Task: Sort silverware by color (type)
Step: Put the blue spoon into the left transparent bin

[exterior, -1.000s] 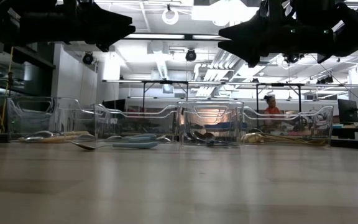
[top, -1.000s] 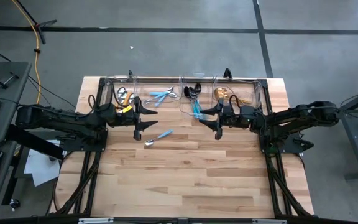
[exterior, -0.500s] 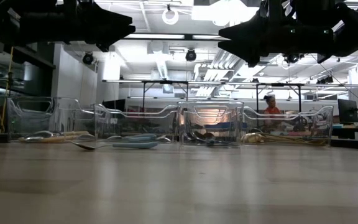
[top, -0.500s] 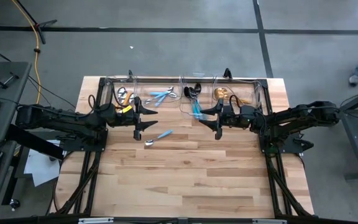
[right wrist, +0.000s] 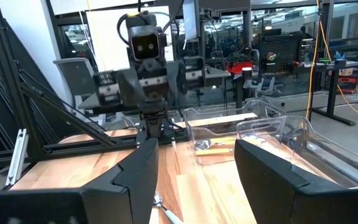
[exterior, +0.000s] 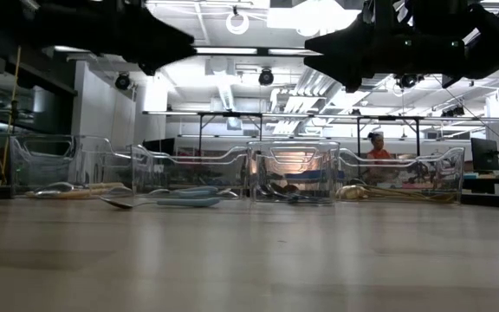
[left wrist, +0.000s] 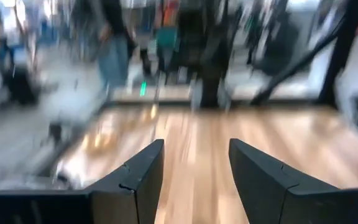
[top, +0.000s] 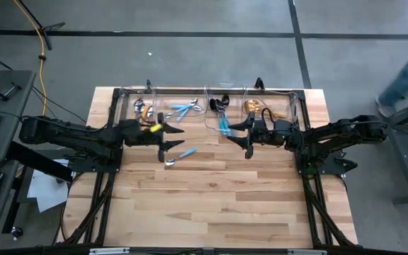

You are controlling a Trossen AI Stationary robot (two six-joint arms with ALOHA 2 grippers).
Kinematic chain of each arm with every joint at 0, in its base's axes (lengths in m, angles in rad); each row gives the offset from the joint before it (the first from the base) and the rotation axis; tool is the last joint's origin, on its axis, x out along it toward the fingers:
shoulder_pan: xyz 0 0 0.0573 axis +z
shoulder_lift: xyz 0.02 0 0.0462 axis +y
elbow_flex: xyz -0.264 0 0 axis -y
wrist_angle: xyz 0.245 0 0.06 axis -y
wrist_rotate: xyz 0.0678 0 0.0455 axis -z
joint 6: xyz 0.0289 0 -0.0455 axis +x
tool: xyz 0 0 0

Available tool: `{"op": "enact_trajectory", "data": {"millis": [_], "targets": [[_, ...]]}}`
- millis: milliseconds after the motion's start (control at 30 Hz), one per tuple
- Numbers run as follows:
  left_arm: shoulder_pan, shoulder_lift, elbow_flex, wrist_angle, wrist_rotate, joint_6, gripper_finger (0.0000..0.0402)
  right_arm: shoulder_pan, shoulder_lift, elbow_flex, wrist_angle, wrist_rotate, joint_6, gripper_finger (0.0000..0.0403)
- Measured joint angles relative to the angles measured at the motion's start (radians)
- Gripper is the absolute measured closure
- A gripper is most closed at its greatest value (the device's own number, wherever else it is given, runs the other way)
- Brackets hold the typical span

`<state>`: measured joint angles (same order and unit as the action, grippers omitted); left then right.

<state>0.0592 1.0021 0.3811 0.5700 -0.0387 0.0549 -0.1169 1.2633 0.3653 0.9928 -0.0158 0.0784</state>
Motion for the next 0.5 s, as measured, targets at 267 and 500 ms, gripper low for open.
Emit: {"op": "enact_trajectory", "data": {"millis": [267, 500], "targets": [[-0.078, 0.214, 0.280, -0.528, -0.136, -0.196, 0.0229, 0.000, 0.000, 0.000, 0.000, 0.000, 0.000, 0.0206], [-0.085, 0.409, 0.372, -0.712, -0.153, -0.313, 0.0229, 0.000, 0.000, 0.000, -0.001, 0.000, 0.000, 0.0206]]}}
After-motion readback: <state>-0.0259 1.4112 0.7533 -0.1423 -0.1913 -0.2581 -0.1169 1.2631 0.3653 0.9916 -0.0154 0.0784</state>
